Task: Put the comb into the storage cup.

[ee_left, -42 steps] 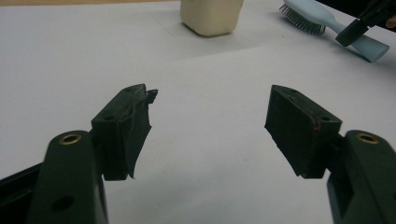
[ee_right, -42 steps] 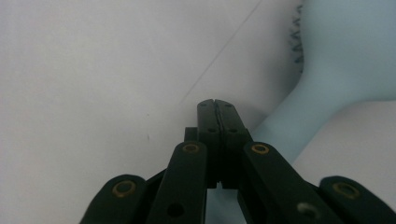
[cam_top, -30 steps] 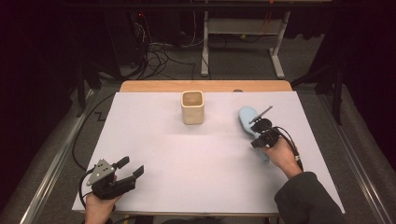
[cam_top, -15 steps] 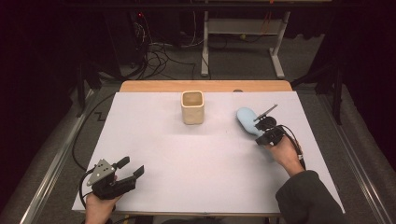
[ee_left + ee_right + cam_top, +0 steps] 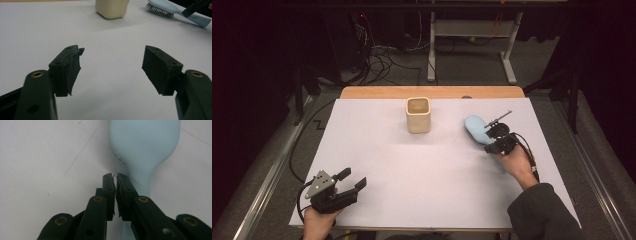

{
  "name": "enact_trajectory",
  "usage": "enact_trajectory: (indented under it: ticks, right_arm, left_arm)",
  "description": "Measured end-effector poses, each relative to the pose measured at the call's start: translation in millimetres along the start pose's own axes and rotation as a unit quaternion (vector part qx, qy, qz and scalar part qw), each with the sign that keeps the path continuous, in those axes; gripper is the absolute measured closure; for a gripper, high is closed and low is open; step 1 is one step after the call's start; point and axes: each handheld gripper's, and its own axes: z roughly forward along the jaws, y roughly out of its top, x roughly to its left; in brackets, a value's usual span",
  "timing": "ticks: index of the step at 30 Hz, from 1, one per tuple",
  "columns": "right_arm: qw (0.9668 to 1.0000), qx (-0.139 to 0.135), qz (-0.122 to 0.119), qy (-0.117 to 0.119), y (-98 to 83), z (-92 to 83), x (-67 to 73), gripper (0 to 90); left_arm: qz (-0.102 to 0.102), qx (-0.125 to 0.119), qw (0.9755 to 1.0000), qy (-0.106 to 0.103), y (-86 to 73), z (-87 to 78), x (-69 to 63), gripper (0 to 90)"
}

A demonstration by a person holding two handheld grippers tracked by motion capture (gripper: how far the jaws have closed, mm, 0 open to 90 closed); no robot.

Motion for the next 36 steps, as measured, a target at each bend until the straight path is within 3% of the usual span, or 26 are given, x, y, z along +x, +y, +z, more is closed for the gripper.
enact_trajectory:
  ticks: [3, 8, 9, 17, 20, 36]
  right_arm:
    - [0.9999, -0.01, 0.012, -0.004, 0.4, -1.8, -1.6, 73.2]
    - [0.9994, -0.026, 0.019, -0.009, 1.1, -3.8, -3.6, 63.5]
    - [0.9992, -0.029, 0.02, -0.021, 1.7, -4.0, -3.6, 59.7]
    - [0.9984, -0.027, 0.038, -0.032, 1.6, 1.0, -12.6, 53.7]
    - [0.9982, -0.014, 0.049, -0.031, 2.5, 6.3, -17.9, 51.8]
    - [0.9976, 0.011, 0.062, -0.03, 7.8, 24.8, -21.0, 52.4]
  left_arm:
    - [-0.001, 0.0, 1.0, 0.001, -0.1, 0.0, 0.4, 31.2]
    - [-0.001, 0.001, 1.0, 0.001, -0.1, 0.4, 0.5, 31.1]
    - [-0.002, 0.001, 1.0, 0.001, -0.1, 0.4, 0.4, 31.1]
    - [-0.001, 0.001, 1.0, 0.0, -0.2, 0.3, 0.4, 31.1]
    - [-0.002, 0.0, 1.0, 0.0, -0.2, 0.2, 0.5, 31.1]
    - [0.0, 0.001, 1.0, 0.0, -0.2, 0.1, 0.4, 31.1]
